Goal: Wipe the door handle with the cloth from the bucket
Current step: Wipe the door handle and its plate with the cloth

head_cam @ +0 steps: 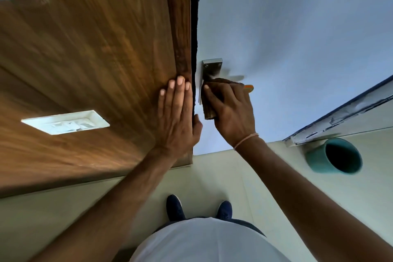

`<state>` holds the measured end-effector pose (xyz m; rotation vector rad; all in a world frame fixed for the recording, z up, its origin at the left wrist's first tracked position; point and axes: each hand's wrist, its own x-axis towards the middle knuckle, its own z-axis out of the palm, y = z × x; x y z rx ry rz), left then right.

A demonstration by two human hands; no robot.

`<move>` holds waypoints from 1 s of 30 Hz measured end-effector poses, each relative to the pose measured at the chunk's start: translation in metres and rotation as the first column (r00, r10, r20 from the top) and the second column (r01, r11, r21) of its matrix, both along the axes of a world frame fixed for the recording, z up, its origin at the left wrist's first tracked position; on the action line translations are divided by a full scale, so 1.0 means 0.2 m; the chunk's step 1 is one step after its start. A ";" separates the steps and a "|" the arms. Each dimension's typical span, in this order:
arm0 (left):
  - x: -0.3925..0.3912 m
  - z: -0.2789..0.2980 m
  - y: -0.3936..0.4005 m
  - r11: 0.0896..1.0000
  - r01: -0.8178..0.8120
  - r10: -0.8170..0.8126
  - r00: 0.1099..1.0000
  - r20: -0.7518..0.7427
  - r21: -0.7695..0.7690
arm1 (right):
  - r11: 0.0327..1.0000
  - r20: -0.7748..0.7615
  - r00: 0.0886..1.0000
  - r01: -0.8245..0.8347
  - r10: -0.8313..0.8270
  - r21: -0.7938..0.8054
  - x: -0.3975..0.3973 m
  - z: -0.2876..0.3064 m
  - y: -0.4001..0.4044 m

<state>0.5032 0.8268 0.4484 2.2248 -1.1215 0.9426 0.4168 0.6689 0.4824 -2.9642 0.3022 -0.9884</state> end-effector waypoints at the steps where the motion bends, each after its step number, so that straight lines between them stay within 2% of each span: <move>1: 0.01 0.01 0.00 1.000 -0.003 0.004 1.000 0.013 -0.002 | 1.000 0.018 1.000 -0.004 0.004 -0.001 -0.01 -0.01 0.00; 7: 0.00 0.02 0.00 0.999 -0.035 0.035 0.998 0.044 0.008 | 0.984 0.050 0.984 0.168 -0.171 0.064 -0.10 -0.09 -0.18; 13: 0.01 0.08 -0.06 0.998 -0.015 0.020 0.996 0.085 -0.059 | 0.999 0.027 0.999 0.019 -0.020 0.029 0.00 -0.06 -0.02; 16: 0.03 0.07 -0.06 0.999 -0.011 0.016 0.995 0.102 -0.046 | 1.000 -0.019 1.000 -0.014 0.014 -0.013 -0.01 -0.05 -0.08; 21: 0.06 0.03 -0.04 0.999 -0.047 0.045 0.987 0.152 0.015 | 0.987 -0.012 0.987 0.159 -0.159 0.022 -0.06 -0.06 -0.17; 27: 0.08 0.02 -0.03 0.995 -0.084 0.068 0.972 0.225 0.061 | 0.997 -0.048 0.997 0.064 -0.066 -0.029 -0.03 -0.05 -0.14; 30: 0.09 0.02 -0.03 0.994 -0.090 0.075 0.971 0.227 0.059 | 0.975 -0.028 0.978 0.209 -0.208 0.073 -0.09 -0.06 -0.22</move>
